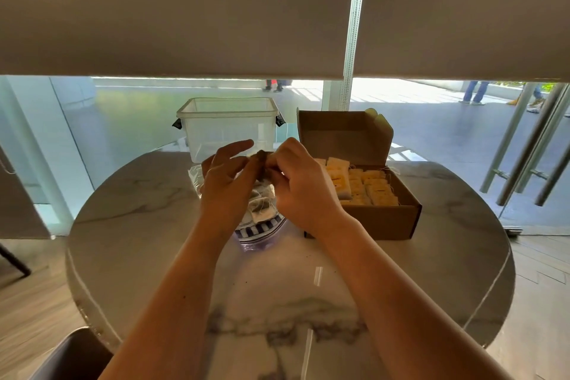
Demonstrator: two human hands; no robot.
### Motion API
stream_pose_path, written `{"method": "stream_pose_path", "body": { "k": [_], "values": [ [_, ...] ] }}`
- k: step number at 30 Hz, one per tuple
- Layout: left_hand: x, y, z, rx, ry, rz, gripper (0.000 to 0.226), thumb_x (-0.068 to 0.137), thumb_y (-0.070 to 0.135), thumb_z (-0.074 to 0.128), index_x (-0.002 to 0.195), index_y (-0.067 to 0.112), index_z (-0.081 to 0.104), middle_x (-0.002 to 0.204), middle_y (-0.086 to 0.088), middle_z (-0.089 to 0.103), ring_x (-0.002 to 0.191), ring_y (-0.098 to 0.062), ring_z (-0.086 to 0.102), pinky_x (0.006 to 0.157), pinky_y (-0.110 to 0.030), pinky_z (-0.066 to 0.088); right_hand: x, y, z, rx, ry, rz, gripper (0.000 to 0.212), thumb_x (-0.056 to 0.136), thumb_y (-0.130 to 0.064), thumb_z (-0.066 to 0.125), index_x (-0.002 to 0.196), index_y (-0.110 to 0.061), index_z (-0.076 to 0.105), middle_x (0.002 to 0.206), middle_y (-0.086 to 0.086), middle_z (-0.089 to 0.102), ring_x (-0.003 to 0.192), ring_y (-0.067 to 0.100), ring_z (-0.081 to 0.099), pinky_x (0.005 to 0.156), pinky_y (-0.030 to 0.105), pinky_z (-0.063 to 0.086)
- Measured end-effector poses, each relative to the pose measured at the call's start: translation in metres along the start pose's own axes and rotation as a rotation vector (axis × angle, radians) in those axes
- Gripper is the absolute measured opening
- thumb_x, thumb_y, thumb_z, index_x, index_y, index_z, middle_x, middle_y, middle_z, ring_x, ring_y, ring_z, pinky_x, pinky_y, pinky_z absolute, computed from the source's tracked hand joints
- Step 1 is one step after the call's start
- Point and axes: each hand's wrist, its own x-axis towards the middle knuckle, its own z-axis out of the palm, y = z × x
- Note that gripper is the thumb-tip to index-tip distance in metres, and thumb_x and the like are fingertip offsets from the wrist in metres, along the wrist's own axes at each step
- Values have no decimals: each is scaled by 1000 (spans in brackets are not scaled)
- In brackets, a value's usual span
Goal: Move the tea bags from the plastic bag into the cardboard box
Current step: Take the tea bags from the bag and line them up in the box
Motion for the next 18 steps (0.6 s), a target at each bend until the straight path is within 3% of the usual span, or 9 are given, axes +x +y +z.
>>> {"method": "stream_pose_path", "body": {
  "k": [2, 5, 6, 8, 10, 12, 14, 16, 18],
  "values": [
    [2, -5, 1, -12, -10, -14, 14, 90, 34, 54, 85, 36, 68, 126, 7, 57, 123, -20, 44, 98, -24, 43, 1, 1, -3, 98, 1, 32, 3, 84, -5, 61, 84, -4, 64, 88, 3, 54, 70, 13, 54, 64, 24, 50],
    [2, -9, 3, 49, 13, 44, 17, 90, 36, 51, 92, 48, 63, 123, 8, 58, 120, -25, 49, 100, -44, 43, 4, 4, -11, 229, 51, 194, 2, 85, -6, 63, 83, -6, 64, 82, -7, 53, 71, 5, 50, 65, 10, 41],
    [2, -9, 4, 33, 12, 56, 21, 93, 30, 51, 95, 48, 61, 122, 5, 58, 118, -21, 51, 99, -42, 44, 6, 5, -14, 260, 75, 269, 3, 87, -10, 63, 83, -10, 62, 80, -9, 52, 71, 4, 50, 65, 10, 41],
    [1, -8, 4, -56, -8, 58, 21, 95, 15, 51, 106, 27, 64, 117, -4, 60, 107, -7, 58, 94, -28, 48, 10, 8, -16, 329, 110, 433, 10, 89, -26, 61, 84, -20, 55, 79, -10, 53, 72, 7, 52, 68, 18, 45],
    [1, -8, 4, -27, 1, 81, 19, 94, 18, 53, 109, 20, 64, 117, -4, 60, 109, -13, 58, 98, -35, 47, 13, 11, -18, 379, 75, 553, 14, 88, -35, 60, 87, -23, 55, 81, -10, 56, 73, 10, 56, 65, 22, 50],
    [0, -5, 4, 23, 5, 74, 17, 94, 22, 53, 107, 26, 63, 122, -1, 57, 118, -18, 50, 102, -39, 41, 12, 12, -21, 474, -31, 601, 12, 88, -32, 61, 93, -22, 59, 88, -7, 57, 70, 7, 54, 54, 12, 46],
    [-3, 0, 5, 12, -28, 60, 20, 94, 16, 52, 110, 15, 65, 124, -1, 53, 115, 2, 47, 94, -14, 41, 11, 12, -26, 587, -84, 634, 9, 87, -23, 63, 96, -21, 63, 94, -3, 57, 68, 7, 51, 48, 8, 41],
    [-5, 2, 6, 41, -66, 87, 23, 93, 13, 52, 111, 6, 65, 126, -1, 50, 103, 22, 41, 84, 3, 33, 11, 14, -32, 674, -101, 685, 10, 85, -18, 66, 95, -19, 66, 95, 0, 59, 70, 9, 53, 54, 15, 44],
    [-7, 1, 7, 116, -89, 108, 21, 93, 18, 53, 107, 12, 68, 129, 2, 49, 106, 19, 34, 85, 6, 25, 11, 14, -36, 673, -145, 702, 9, 83, -16, 68, 92, -16, 67, 89, 1, 60, 70, 11, 54, 60, 21, 45]
  ]
}}
